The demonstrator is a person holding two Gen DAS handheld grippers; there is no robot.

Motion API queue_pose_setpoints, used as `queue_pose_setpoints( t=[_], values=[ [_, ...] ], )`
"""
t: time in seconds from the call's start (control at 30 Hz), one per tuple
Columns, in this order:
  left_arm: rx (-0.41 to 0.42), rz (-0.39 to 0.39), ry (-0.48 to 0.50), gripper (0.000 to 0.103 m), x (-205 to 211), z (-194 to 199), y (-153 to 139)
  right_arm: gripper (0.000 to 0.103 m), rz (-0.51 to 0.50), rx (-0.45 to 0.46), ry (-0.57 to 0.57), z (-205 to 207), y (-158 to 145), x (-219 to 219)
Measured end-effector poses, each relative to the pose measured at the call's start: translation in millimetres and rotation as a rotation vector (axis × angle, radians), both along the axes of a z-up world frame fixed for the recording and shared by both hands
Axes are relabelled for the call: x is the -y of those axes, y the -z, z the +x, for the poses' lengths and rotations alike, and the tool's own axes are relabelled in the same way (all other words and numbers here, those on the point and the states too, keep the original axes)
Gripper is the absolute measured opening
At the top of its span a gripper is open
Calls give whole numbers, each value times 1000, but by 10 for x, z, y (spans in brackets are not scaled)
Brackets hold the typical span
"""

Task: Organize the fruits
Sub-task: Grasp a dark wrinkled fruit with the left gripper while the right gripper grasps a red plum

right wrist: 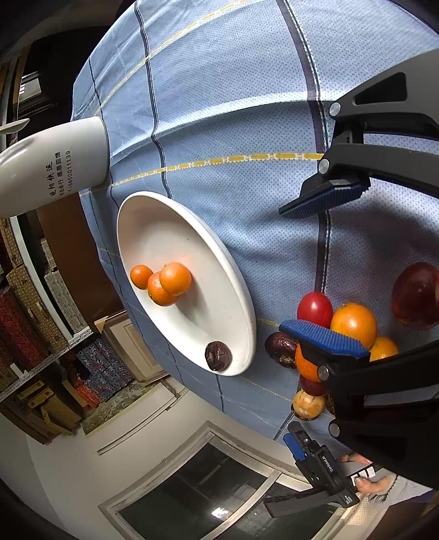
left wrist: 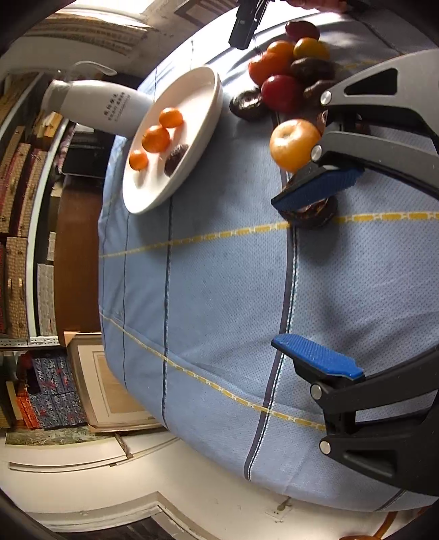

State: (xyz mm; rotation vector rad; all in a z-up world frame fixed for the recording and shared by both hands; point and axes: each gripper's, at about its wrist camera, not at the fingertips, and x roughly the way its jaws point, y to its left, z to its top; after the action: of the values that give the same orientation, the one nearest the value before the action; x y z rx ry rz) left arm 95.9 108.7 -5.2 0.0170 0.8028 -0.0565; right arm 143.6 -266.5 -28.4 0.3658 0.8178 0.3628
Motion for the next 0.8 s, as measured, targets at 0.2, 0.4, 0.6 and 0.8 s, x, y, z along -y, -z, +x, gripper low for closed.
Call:
queue_pose_setpoints(
  t=[0.2,0.4,0.6,0.8],
  values=[
    [-16,28,69,74,136,-62,80,63,-8,19,-24,-38,-40,-66],
    [-32,-23,86,71,88,-58,91,63,-2,27,-32,-52,-62,-68],
    [-57,75,225,71,417,-158,190,63,-4,27,-35,-50,-61,-76],
    [-90,71,224,67,429,-27,245,63,-12,28,-32,-55,-60,-86]
  ],
)
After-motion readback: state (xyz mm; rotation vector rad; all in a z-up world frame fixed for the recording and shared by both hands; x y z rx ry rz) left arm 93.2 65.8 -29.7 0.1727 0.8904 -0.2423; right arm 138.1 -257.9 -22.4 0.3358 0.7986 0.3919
